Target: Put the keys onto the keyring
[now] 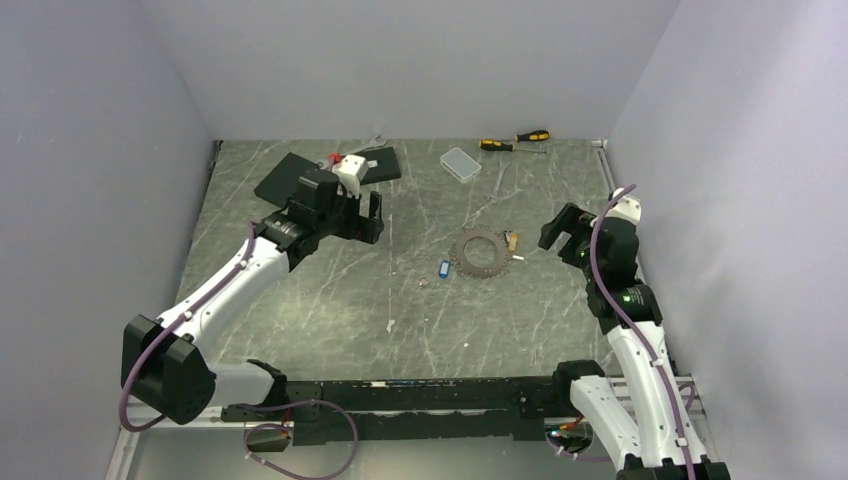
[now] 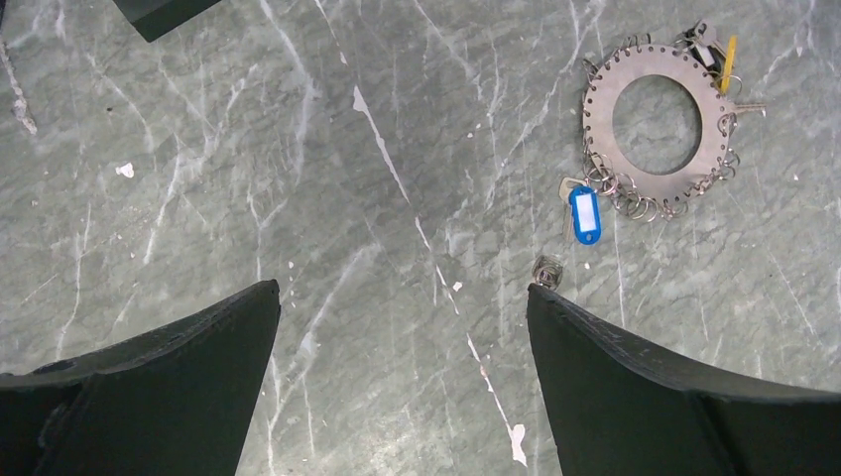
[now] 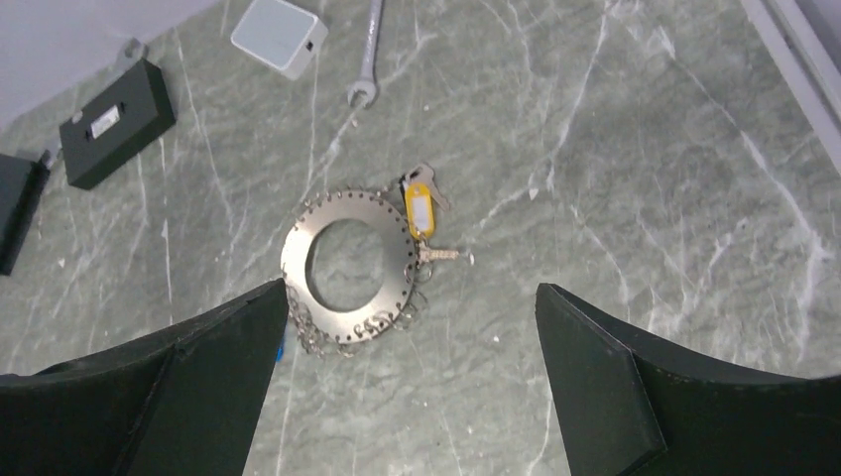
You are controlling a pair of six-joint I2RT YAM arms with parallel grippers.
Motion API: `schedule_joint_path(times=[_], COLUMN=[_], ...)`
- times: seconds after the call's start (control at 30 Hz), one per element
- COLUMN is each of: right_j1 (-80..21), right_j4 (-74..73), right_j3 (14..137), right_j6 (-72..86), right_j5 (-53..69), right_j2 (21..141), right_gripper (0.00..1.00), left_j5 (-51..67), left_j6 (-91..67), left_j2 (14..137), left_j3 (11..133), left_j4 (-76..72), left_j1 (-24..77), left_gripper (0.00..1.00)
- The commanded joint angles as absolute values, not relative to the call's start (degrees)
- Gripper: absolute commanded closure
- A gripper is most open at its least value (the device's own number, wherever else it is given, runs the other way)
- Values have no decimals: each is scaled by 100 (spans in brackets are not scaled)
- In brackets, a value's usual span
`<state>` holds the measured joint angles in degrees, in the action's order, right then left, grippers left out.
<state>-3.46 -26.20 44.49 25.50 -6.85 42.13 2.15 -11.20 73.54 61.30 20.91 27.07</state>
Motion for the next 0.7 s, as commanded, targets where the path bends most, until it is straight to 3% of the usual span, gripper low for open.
schedule_joint_path(times=[0.0, 0.23, 0.53, 0.67], right_j1=[-364, -675, -2453, -2982], right_j4=[-3231, -3415, -3692, -3472], right_j3=[4569, 4668, 5084, 5136], right_j6=[2521, 2763, 3042, 3202], right_j5=[-298, 161, -937, -1013], right_j2=[4246, 4615, 5636, 6256], right_gripper=[0, 0, 1, 8], left_j5=[163, -215, -345, -494], left_j6=[-898, -866, -752, -755], left_j2=[7244, 7141, 7135, 7094], left_j3=[6292, 6301, 6319, 6331], left_j4=[2062, 2101, 2184, 2235], left_j1=[2792, 2817, 2854, 2862], left_gripper=[1, 0, 1, 2])
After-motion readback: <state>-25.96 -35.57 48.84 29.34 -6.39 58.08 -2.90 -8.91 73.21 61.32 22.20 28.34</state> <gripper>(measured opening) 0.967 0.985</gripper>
